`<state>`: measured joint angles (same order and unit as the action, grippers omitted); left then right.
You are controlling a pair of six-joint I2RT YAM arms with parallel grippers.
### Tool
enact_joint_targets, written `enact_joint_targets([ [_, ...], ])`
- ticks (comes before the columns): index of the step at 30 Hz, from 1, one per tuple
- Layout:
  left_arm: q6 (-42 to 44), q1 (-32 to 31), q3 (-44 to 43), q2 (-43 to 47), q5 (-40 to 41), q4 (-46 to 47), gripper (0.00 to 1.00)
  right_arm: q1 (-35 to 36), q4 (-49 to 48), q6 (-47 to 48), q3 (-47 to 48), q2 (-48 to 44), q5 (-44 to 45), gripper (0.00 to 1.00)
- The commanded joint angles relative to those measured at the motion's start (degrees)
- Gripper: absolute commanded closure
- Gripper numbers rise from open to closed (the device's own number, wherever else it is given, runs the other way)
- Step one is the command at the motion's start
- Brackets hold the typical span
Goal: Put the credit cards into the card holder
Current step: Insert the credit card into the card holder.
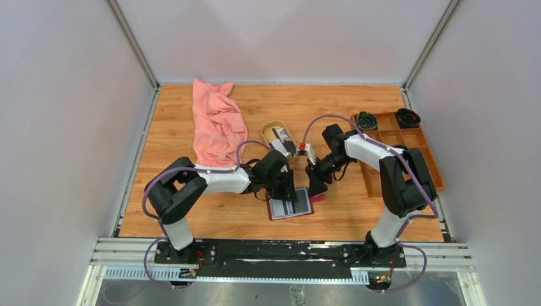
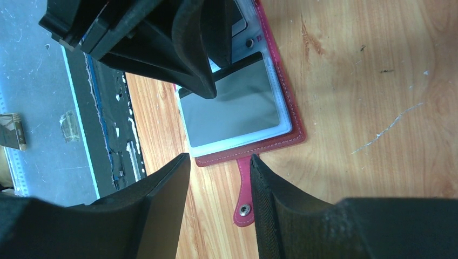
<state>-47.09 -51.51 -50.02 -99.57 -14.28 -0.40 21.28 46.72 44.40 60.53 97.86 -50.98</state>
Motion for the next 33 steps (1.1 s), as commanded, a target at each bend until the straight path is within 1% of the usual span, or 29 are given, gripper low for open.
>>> enact_joint_targets([
  [1, 0.8, -0.4, -0.5, -2.7, 1.5, -3.9, 0.62, 0.9, 1.8, 0.8, 1.2, -0.5, -0.8, 0.52],
  [5, 0.0, -0.6, 0.0, -2.6, -0.1, -0.5, 0.62, 0.9, 1.9, 0.8, 1.2, -0.2, -0.8, 0.51],
  [12, -0.5, -0.7, -0.5, -0.6, -1.7, 4.1, 0.68, 0.9, 2.0, 1.0, 1.2, -0.6, -0.8, 0.51],
  [17, 0.0, -0.7, 1.1, 2.3, 0.6, 4.3, 0.66, 0.1, 2.7, 1.3, 1.5, -2.1, -1.6, 0.51],
  [21, 1.5, -0.4, 3.1, 5.2, 2.8, 4.3, 0.64, -1.0, 2.9, 0.8, 0.9, -3.3, -4.6, 0.51],
  [26, 6.0, -0.2, 5.7, 12.9, 7.6, 4.3, 0.64, -1.6, 3.3, -2.5, 0.3, -1.3, -12.4, 0.51],
  [29, 9.7, -0.2, 8.2, 20.0, 12.5, 4.3, 0.64, -2.1, 2.6, -6.2, -0.3, -0.4, -15.0, 0.51],
  [31, 12.5, -0.2, 10.0, 25.3, 15.6, 4.3, 0.63, -2.8, -0.5, -10.8, -1.7, -0.8, -15.0, 0.51],
  [33, 14.8, -0.2, 12.0, 30.6, 19.7, 4.4, 0.61, -3.8, -6.0, -17.4, -4.3, -2.3, -13.2, 0.51],
])
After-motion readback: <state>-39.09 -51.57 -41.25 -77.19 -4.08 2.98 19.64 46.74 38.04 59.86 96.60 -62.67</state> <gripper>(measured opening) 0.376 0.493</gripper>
